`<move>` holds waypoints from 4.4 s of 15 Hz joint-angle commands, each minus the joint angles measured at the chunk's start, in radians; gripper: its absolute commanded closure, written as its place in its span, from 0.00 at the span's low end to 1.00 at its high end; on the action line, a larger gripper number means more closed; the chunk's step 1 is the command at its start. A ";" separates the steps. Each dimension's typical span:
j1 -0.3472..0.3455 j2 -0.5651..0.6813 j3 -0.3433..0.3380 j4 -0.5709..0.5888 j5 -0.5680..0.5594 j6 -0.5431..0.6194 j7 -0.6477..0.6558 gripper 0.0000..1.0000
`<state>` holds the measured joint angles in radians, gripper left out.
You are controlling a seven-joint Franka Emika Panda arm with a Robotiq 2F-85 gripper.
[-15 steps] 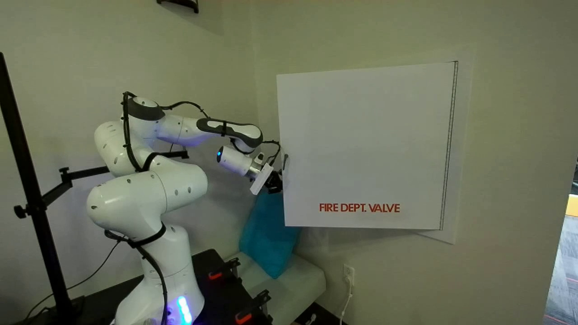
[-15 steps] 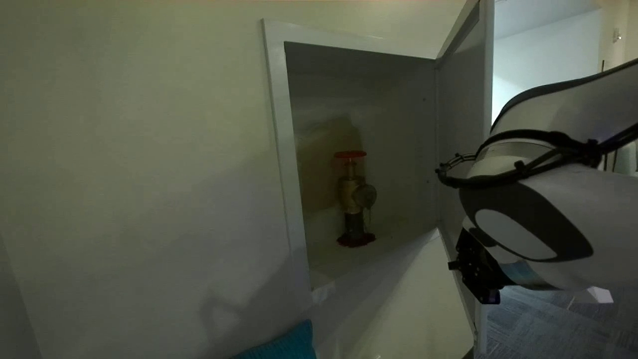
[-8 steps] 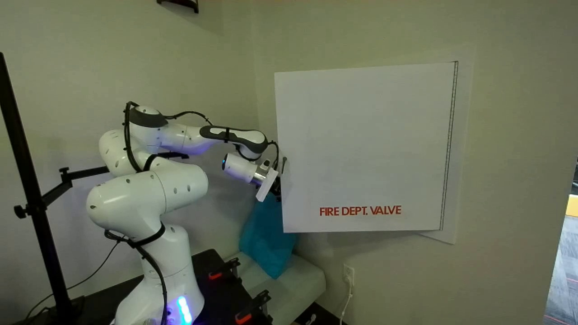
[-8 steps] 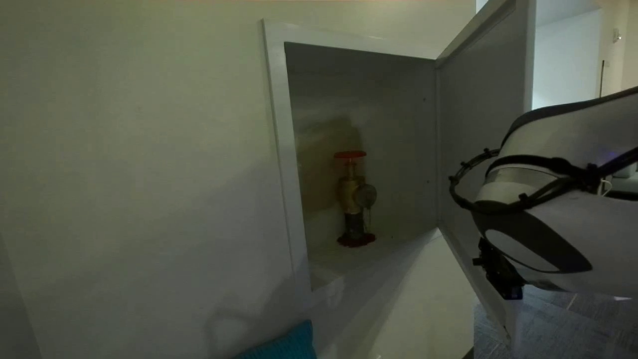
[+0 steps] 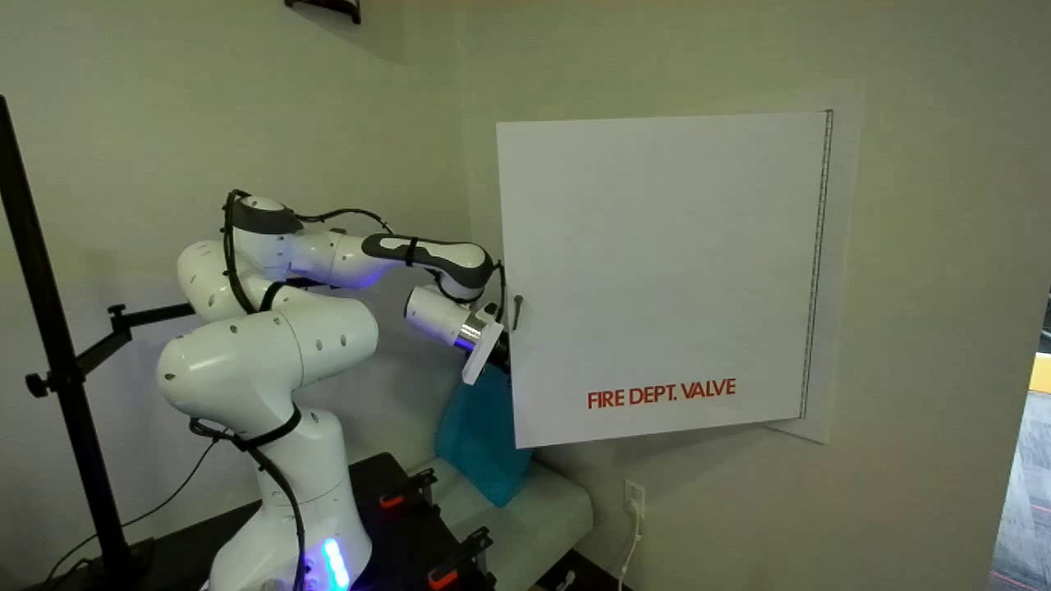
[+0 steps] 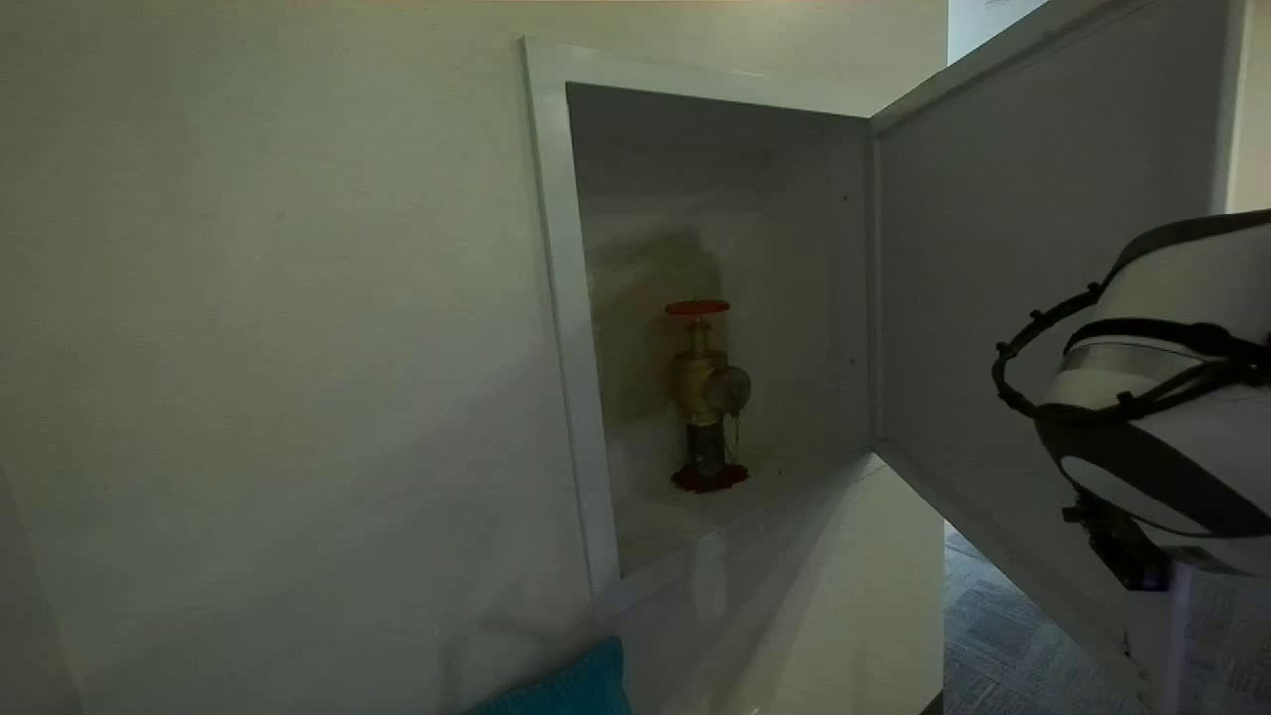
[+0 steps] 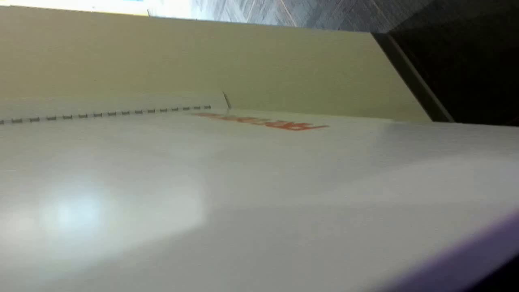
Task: Open the door
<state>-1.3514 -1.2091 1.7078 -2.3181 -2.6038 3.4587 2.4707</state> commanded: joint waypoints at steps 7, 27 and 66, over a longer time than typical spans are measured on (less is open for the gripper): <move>-0.069 -0.078 -0.136 -0.203 0.000 -0.003 0.062 1.00; -0.100 -0.165 -0.563 -0.325 0.001 0.001 0.019 1.00; -0.521 0.003 -0.701 -0.189 0.393 -0.193 -0.425 1.00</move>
<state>-1.8129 -1.3439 1.0016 -2.5571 -2.2015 3.3624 2.0846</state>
